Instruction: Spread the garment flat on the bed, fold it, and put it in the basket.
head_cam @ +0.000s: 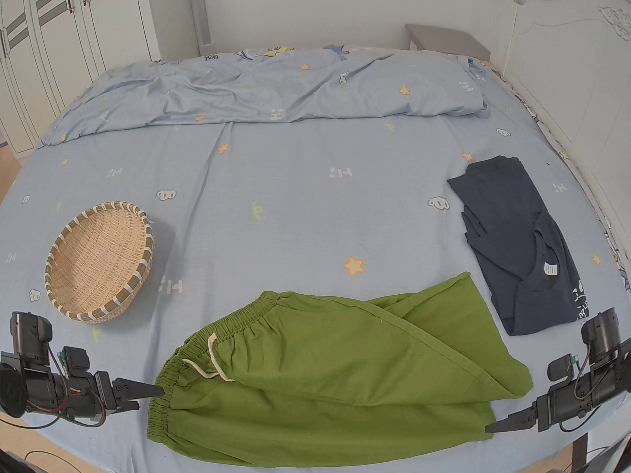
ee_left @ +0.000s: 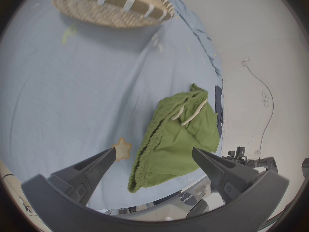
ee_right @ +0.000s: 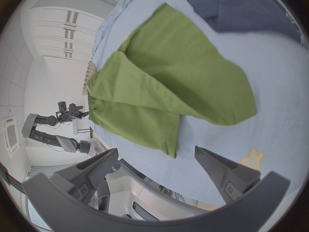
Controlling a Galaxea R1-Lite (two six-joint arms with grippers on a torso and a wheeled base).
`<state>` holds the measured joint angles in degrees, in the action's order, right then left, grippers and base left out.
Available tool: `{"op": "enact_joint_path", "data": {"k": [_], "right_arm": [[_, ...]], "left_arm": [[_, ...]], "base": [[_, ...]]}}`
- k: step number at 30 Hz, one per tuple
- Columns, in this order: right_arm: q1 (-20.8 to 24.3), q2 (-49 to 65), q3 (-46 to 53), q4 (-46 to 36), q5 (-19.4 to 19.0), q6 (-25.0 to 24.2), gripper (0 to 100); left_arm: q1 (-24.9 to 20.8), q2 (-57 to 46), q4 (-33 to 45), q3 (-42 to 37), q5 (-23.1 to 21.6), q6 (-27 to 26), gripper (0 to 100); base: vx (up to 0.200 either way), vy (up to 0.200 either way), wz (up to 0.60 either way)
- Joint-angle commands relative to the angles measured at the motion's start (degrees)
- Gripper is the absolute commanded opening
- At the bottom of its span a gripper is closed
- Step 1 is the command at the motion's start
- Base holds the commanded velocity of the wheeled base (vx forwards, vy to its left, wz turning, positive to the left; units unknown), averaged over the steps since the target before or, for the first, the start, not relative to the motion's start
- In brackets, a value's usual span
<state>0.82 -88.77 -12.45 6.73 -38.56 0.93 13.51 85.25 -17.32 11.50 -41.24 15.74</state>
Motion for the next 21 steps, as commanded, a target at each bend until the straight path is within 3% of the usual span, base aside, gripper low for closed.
{"op": "enact_joint_path", "data": {"k": [1, 4, 7, 8, 11, 17, 21], "right_arm": [[0.15, 15.47, -4.43, -5.85, 0.77, -0.05, 100], [0.59, 19.51, -9.35, -11.83, 0.77, 0.13, 100], [1.12, 20.04, -13.57, -14.64, 0.77, 0.13, 100], [1.73, 19.87, -18.58, -17.1, 0.85, 0.04, 100], [1.91, 19.78, -23.76, -19.74, 1.03, -0.05, 100], [3.05, 20.48, -24.64, -20.26, 1.21, 0.04, 100], [4.19, 21.36, -24.12, -20.44, 1.91, 0.04, 100]], "left_arm": [[-0.15, -11.86, 11.35, 12.32, 0.64, 2.46, 100], [-3.05, -12.12, 20.49, 22.87, 0.72, 2.46, 100], [-5.07, -11.07, 21.98, 27.88, 0.72, 2.46, 100], [-8.23, -7.2, 22.16, 32.36, 0.9, 2.54, 100], [-12.01, -1.58, 22.24, 38.78, 2.22, 2.72, 100], [-17.9, 10.55, 23.74, 49.32, 5.47, 2.81, 100], [-20.54, 19.08, 28.66, 57.23, 7.23, 2.81, 100]], "base": [[0.0, 0.0, 0.0], [0.0, 0.0, 0.0], [0.0, 0.0, 0.0], [0.0, 0.0, 0.0], [0.0, 0.0, 0.0], [0.0, 0.0, 0.0], [0.0, 0.0, 0.0]]}}
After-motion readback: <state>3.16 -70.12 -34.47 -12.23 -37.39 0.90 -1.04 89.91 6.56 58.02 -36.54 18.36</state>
